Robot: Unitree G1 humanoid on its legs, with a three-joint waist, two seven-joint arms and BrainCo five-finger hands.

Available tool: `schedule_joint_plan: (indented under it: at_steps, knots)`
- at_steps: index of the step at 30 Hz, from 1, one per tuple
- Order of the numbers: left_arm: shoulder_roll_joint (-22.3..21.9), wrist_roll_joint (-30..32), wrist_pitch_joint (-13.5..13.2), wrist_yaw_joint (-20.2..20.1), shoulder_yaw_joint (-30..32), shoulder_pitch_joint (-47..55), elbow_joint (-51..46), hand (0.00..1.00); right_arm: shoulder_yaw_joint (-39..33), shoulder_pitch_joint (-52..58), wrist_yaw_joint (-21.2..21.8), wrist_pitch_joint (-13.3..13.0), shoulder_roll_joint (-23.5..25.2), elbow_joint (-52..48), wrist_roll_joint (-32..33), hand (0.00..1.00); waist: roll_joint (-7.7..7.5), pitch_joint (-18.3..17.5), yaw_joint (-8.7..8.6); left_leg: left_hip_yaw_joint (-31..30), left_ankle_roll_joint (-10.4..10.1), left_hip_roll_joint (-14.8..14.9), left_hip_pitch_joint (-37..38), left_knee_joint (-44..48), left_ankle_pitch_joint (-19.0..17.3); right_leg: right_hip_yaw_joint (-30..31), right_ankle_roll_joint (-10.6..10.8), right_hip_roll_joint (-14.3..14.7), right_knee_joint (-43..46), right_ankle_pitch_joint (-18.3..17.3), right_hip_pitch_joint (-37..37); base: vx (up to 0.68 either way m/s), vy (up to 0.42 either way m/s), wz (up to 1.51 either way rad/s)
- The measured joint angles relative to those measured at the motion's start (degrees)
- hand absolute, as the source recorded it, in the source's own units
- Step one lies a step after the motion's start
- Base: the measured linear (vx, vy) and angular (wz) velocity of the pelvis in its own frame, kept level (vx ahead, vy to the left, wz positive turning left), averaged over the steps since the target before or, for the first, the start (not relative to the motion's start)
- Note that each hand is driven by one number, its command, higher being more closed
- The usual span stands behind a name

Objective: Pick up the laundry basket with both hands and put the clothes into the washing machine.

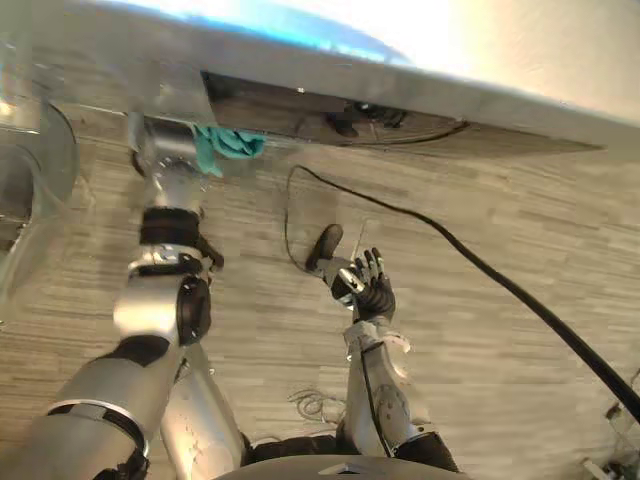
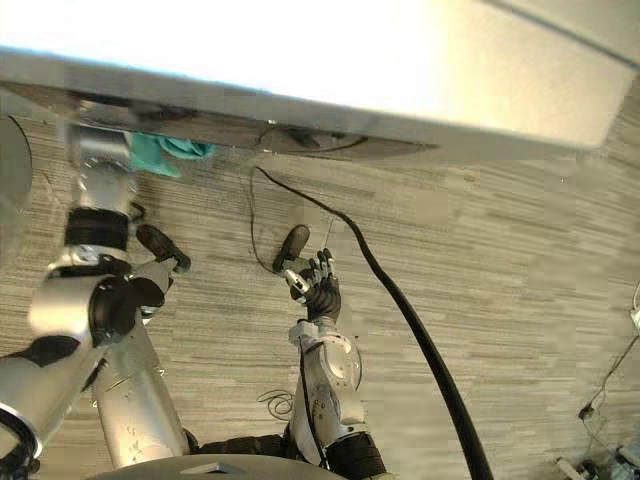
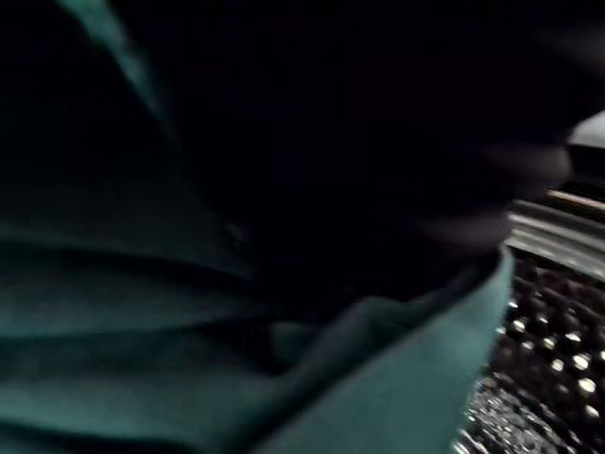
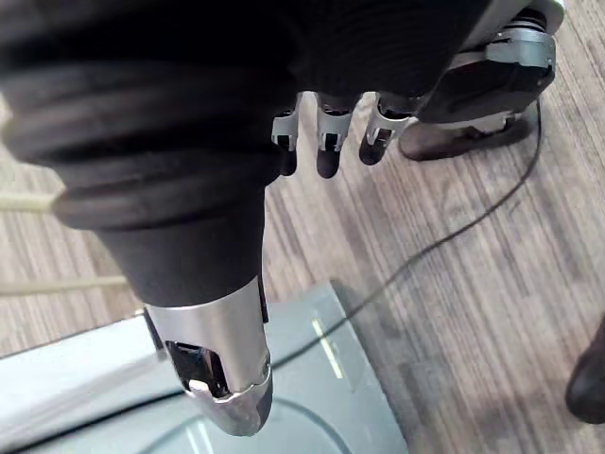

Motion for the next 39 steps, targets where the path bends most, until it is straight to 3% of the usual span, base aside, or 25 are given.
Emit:
schedule_joint_plan:
  at_steps: [4,6,7,10,15,16,19,21,22,24,26,28,30,31,34,39]
  knots:
    - [9.0,2.6,0.7,1.7,-5.6,-10.4,-1.4,1.00,-2.2,1.2,0.8,-0.9,-0.3,-0.2,2.3,0.00,-0.01,0.0,0.75,-0.2,0.1,1.9,-3.5,0.8,0.4,-0.4,-0.7,1.5,-1.1,1.4,-2.8,0.01,-0.014,-0.19]
    - [10.5,2.2,0.2,1.3,-8.9,-15.3,-3.4,1.00,-2.8,1.2,1.0,-1.0,-1.0,0.1,2.3,0.00,-0.02,0.0,0.67,-0.1,0.0,2.0,-4.1,0.4,0.6,-0.7,-0.9,1.7,-2.0,1.9,-3.0,0.02,0.017,-0.07]
    - [11.7,0.9,-2.2,0.0,-11.5,-15.3,-5.1,1.00,-2.8,1.6,1.3,-1.1,-1.7,0.1,2.3,0.00,-0.26,0.2,0.64,-0.2,0.0,2.0,-4.6,0.4,0.7,-1.1,-0.9,1.9,-2.8,2.5,-3.2,0.05,0.042,0.01]
    - [11.2,-6.2,-5.8,1.6,-17.8,-15.9,-9.4,1.00,-3.3,2.4,2.5,-1.1,-2.4,-0.5,2.3,0.00,-0.32,0.2,0.83,-0.2,0.5,1.3,-5.4,-0.2,1.3,-2.2,-1.0,1.3,-2.8,2.6,-3.3,0.07,0.040,0.15]
    - [9.0,-7.4,-12.1,4.2,-19.2,-15.9,-10.0,1.00,-5.9,6.2,3.6,-0.5,-2.8,-4.0,2.4,0.00,-0.37,0.1,1.19,-0.1,0.5,1.5,-5.4,-0.2,1.3,-2.4,-1.2,1.6,-2.6,2.4,-3.1,0.06,0.009,0.04]
    - [8.9,-7.4,-12.4,4.2,-19.4,-15.9,-10.0,0.00,-6.5,6.2,3.6,-0.4,-2.9,-4.1,2.4,0.00,-0.38,0.1,1.16,-0.1,0.5,1.6,-5.4,-0.2,1.3,-2.4,-1.2,1.7,-2.6,2.4,-3.0,0.07,0.004,0.02]
    - [11.6,-9.6,-11.1,-0.4,-24.5,-16.2,-8.9,0.00,-9.4,5.5,4.6,0.6,-3.1,-4.7,3.5,0.00,-0.41,0.1,1.33,0.0,0.5,1.3,-5.3,-0.6,1.2,-2.5,-1.2,1.8,-3.5,2.5,-2.5,0.03,0.007,0.02]
    - [13.7,-7.4,-5.6,-7.1,-28.7,-19.5,-1.1,0.00,-11.0,4.5,4.7,1.2,-2.8,-5.1,3.8,0.00,-0.45,0.1,1.31,0.0,0.5,1.2,-4.7,-0.8,1.2,-2.5,-0.8,2.0,-4.5,2.8,-1.6,0.00,0.019,-0.03]
    - [14.6,-0.6,0.1,-10.9,-30.1,-20.8,3.6,0.00,-11.8,4.5,5.0,2.0,-2.2,-5.8,3.7,0.00,-0.50,0.1,1.26,0.2,0.5,1.2,-4.1,-0.9,1.2,-2.4,-0.8,2.2,-5.1,3.2,-1.1,-0.01,0.025,-0.07]
    - [16.4,12.2,7.4,-14.9,-33.2,-22.6,7.4,0.00,-11.8,4.5,6.2,3.1,-1.9,-5.7,3.3,0.00,-0.52,0.0,1.23,1.2,0.7,1.5,-3.1,-1.8,1.3,-2.3,-0.8,3.0,-7.1,4.7,-0.5,-0.03,0.046,-0.21]
    - [17.8,24.9,10.9,-15.7,-33.5,-22.7,8.4,0.00,-11.7,4.7,7.3,4.0,-1.9,-5.3,3.4,0.00,-0.53,0.0,0.88,2.0,0.9,1.6,-2.8,-2.5,1.5,-2.1,-0.6,4.0,-9.8,6.5,0.1,-0.05,0.072,-0.24]
    - [18.2,48.9,13.5,-14.6,-34.8,-22.3,8.5,0.00,-11.6,5.0,8.9,4.0,-1.9,-4.2,3.5,0.00,-0.53,0.0,0.68,2.8,1.1,1.7,-2.8,-2.7,1.5,-1.8,-0.3,4.4,-11.7,7.8,0.1,-0.04,0.067,-0.14]
    - [18.5,60.2,14.3,-14.9,-36.1,-21.6,8.3,0.00,-11.4,5.0,9.8,3.9,-1.9,-3.9,3.6,0.00,-0.53,0.0,0.67,3.0,1.2,1.7,-2.8,-2.6,1.5,-1.6,-0.2,4.5,-12.3,8.3,0.2,-0.04,0.057,-0.10]
    - [19.1,72.7,14.8,-16.2,-37.1,-20.4,7.1,0.00,-10.7,4.9,10.4,3.1,-1.9,-3.9,3.9,0.00,-0.53,0.0,0.67,3.0,1.5,2.0,-2.6,-2.7,1.5,-1.5,0.2,5.0,-13.5,8.9,0.8,-0.03,0.052,-0.12]
    - [21.0,86.1,14.9,-16.7,-40.5,-15.4,1.3,0.00,-9.7,5.1,11.8,1.7,-1.9,-3.6,3.9,0.00,-0.51,0.0,0.64,3.7,1.7,1.6,-0.5,-3.9,1.6,-1.0,0.2,5.1,-14.5,9.4,2.3,-0.03,0.045,-0.04]
    - [21.6,93.4,12.4,-14.4,-41.2,-10.1,-2.9,0.00,-8.2,5.9,13.3,0.1,-2.1,-3.2,3.9,0.00,-0.50,0.0,0.77,4.6,1.3,0.5,2.7,-7.1,3.2,-1.0,0.2,5.0,-15.9,9.4,4.5,-0.01,0.015,0.06]
